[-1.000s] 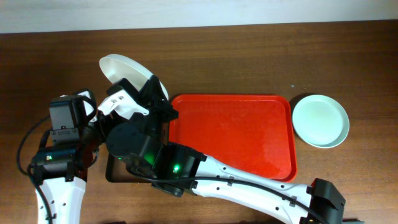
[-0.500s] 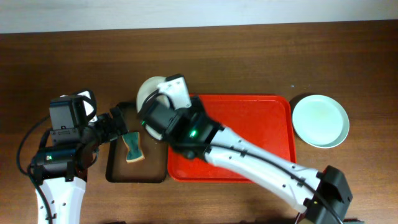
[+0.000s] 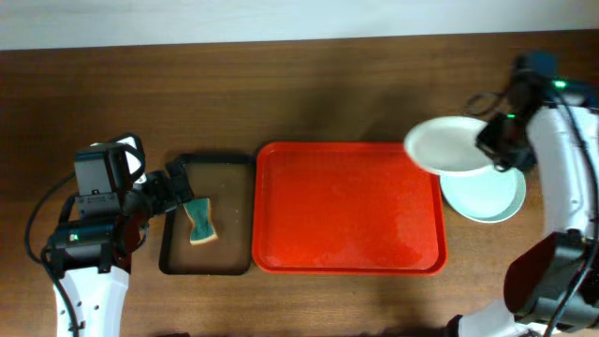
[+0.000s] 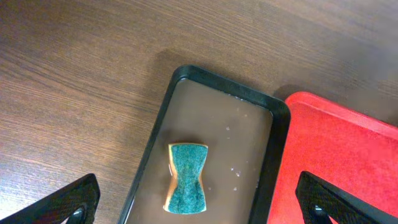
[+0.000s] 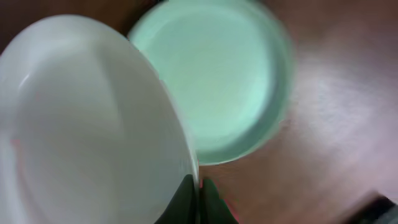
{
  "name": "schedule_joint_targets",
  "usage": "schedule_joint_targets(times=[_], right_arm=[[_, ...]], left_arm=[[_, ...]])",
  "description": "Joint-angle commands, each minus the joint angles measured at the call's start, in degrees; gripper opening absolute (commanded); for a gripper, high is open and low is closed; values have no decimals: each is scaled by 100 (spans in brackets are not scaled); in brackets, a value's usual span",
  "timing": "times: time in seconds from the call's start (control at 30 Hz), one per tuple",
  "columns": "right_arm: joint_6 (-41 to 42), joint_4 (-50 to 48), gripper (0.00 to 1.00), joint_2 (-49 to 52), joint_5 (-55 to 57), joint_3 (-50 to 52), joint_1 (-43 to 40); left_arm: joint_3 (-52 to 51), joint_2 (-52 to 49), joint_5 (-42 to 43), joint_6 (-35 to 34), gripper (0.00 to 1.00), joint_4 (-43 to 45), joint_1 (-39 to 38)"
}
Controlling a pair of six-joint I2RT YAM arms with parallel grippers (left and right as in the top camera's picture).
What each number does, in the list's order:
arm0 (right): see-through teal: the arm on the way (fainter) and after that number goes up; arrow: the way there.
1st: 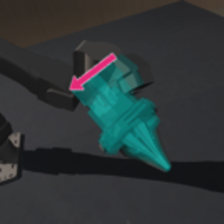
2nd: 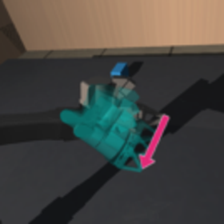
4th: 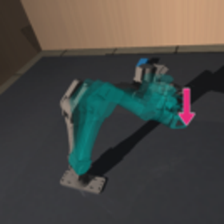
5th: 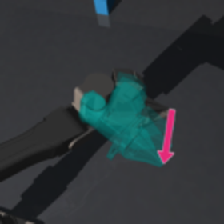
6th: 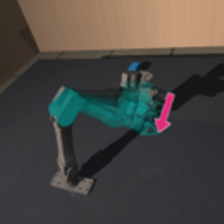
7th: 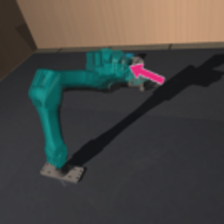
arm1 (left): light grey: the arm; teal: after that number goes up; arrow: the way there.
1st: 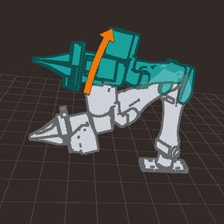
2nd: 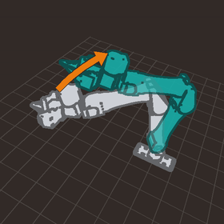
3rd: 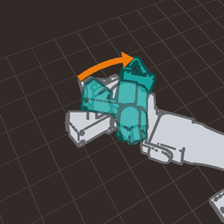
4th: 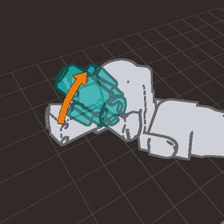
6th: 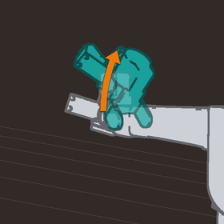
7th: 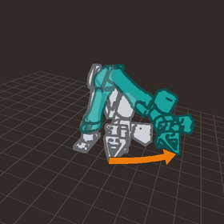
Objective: Clean dirty plates on tray and stack at the side
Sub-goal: 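Carry the white plate right and lower it onto the plate stack, then release the white plate and withdraw right gripper over the red tray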
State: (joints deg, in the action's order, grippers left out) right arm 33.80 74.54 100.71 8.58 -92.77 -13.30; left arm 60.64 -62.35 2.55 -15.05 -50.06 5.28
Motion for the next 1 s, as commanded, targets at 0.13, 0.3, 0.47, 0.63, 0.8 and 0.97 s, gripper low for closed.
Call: schedule_joint_targets(times=[0.13,0.3,0.47,0.63,0.8,0.97], right_arm=[[-50,-879,4,-199,-44,1816,-1937],[-238,-1508,38,-199,-664,2315,-1963],[-2295,-1620,73,-199,-2566,2315,-1528],[-3062,-1613,70,-199,-2896,2319,553],[-3060,-2194,99,-199,-2688,2323,2444],[-3058,-2192,99,-199,-2570,2323,2448]], left_arm=[[70,17,-44,-55,99,7,13],[70,17,-44,-55,99,7,13],[70,17,-44,-55,99,7,13],[70,17,-44,-55,99,7,13],[70,17,-44,-55,99,7,13],[70,17,-44,-55,99,7,13]])
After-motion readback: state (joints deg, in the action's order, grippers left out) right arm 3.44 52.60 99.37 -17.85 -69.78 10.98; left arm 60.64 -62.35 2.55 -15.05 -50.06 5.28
